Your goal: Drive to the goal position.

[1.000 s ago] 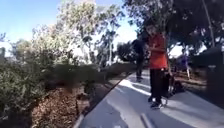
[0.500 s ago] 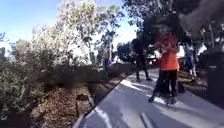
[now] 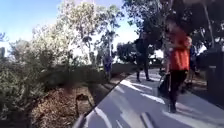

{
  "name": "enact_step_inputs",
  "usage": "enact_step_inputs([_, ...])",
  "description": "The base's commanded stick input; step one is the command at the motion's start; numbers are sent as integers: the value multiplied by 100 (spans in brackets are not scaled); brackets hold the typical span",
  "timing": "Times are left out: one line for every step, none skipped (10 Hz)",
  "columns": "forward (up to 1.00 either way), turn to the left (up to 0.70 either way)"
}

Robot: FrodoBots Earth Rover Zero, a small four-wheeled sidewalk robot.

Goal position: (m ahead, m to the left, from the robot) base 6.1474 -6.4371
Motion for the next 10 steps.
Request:
enact_step_inputs([98, -29])
enact_step_inputs([98, -30])
enact_step_inputs([98, -16])
enact_step_inputs([98, -2])
enact_step_inputs([98, 0])
enact_step_inputs([98, -8])
enact_step_inputs([98, -24])
enact_step_inputs([98, -32])
enact_step_inputs([98, -12])
enact_step_inputs([98, -18])
